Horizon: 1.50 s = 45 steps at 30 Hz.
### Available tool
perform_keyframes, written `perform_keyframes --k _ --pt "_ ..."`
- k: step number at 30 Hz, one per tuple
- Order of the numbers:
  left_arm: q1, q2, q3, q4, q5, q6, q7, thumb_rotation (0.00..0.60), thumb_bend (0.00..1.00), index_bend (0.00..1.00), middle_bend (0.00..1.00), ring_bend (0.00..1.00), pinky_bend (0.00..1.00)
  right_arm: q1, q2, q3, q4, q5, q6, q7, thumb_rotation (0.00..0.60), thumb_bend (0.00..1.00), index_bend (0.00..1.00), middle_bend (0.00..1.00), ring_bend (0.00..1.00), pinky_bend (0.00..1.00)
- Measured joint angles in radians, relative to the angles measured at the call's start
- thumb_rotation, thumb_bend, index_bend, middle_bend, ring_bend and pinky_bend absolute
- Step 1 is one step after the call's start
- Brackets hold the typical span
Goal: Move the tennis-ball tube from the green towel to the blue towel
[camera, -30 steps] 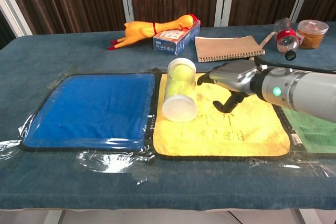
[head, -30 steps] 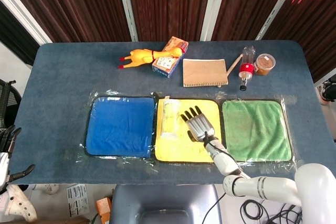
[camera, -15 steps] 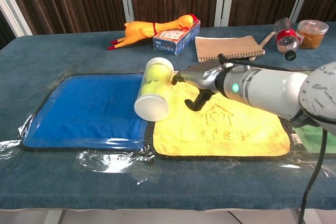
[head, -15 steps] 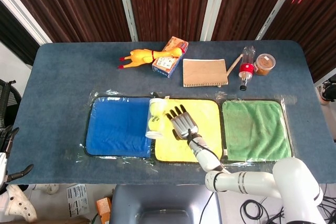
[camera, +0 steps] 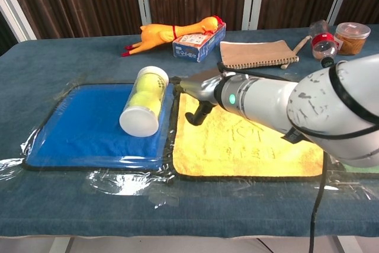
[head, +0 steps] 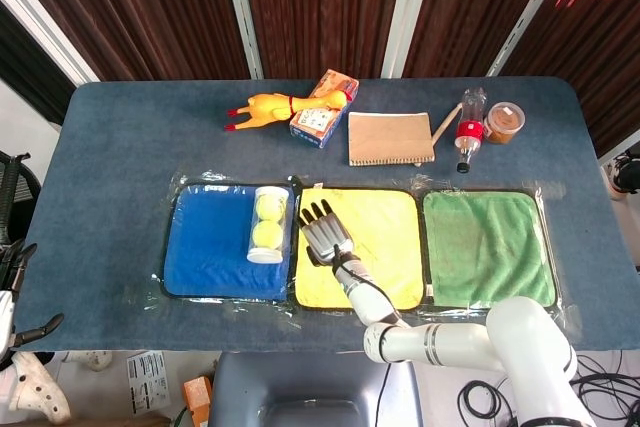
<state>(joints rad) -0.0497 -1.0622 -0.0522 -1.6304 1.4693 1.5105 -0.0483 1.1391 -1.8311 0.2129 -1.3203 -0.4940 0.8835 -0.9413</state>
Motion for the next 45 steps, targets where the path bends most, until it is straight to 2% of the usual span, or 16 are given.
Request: perform_keyframes --k 15,26,32,40,42,45 --pt "0.004 -0.005 0.001 -0.002 0.003 0.008 0.010 0.600 0.06 0.00 0.00 0.01 0.10 0.051 -0.030 0.015 -0.007 0.017 0.030 -0.001 0.476 0.52 0.10 0.09 0.00 0.03" --pt "0.008 -0.010 0.003 0.002 0.005 0.013 0.017 0.600 0.06 0.00 0.00 0.01 0.10 0.083 -0.076 0.033 0.069 0.042 0.010 0.013 0.475 0.52 0.08 0.09 0.00 0.03" --pt "0.004 -0.011 0.002 0.001 0.002 0.005 0.024 0.600 0.06 0.00 0.00 0.01 0.10 0.070 -0.054 0.012 0.037 0.024 0.023 0.018 0.477 0.52 0.07 0.09 0.00 0.03" --pt "0.003 -0.011 0.002 -0.002 0.004 0.006 0.029 0.600 0.06 0.00 0.00 0.01 0.10 0.015 0.032 -0.013 -0.064 -0.026 0.038 0.078 0.477 0.52 0.06 0.12 0.01 0.03" --pt "0.004 -0.011 0.002 -0.002 0.007 0.008 0.026 0.600 0.06 0.00 0.00 0.01 0.10 -0.003 0.055 -0.027 -0.085 -0.045 0.040 0.093 0.476 0.48 0.04 0.11 0.01 0.03" --pt "0.005 -0.010 0.004 0.001 0.017 0.015 0.019 0.600 0.05 0.00 0.00 0.01 0.10 -0.050 0.105 -0.077 -0.135 -0.107 0.079 0.104 0.483 0.34 0.00 0.03 0.00 0.02"
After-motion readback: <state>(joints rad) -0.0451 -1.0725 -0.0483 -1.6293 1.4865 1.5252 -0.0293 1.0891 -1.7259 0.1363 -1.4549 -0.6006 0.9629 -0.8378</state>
